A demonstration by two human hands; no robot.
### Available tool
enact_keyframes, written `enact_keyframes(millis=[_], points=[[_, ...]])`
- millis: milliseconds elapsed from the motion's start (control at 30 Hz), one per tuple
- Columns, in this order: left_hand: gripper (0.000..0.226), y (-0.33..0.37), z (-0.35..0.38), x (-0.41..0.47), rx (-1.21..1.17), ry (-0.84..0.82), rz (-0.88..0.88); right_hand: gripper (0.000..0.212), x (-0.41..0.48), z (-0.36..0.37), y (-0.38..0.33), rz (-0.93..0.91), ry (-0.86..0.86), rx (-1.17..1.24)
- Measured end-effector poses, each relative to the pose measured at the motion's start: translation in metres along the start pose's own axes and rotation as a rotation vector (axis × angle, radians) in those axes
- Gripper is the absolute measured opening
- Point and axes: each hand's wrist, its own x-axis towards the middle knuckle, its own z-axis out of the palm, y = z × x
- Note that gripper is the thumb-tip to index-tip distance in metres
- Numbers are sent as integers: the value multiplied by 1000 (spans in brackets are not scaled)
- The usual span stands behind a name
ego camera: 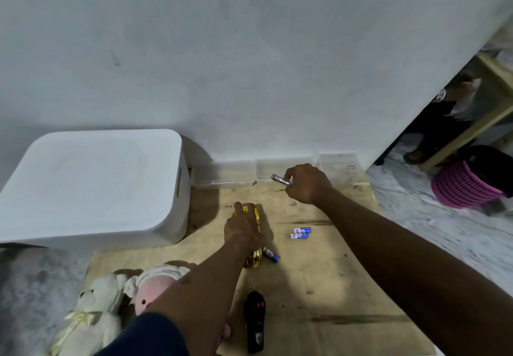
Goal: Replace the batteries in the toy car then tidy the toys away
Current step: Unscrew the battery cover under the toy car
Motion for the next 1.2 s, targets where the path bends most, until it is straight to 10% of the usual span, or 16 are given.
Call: enact_keyframes(millis=[433, 633, 1200], points=[[56, -25, -50, 1, -285, -126, 121, 28, -18, -28, -11, 15, 78, 39], [18, -23, -91, -29, -467, 105, 251, 28, -35, -55, -24, 84, 137, 107], [31, -33, -141, -78, -466, 358, 495, 23, -81, -97, -60, 71, 310, 234]])
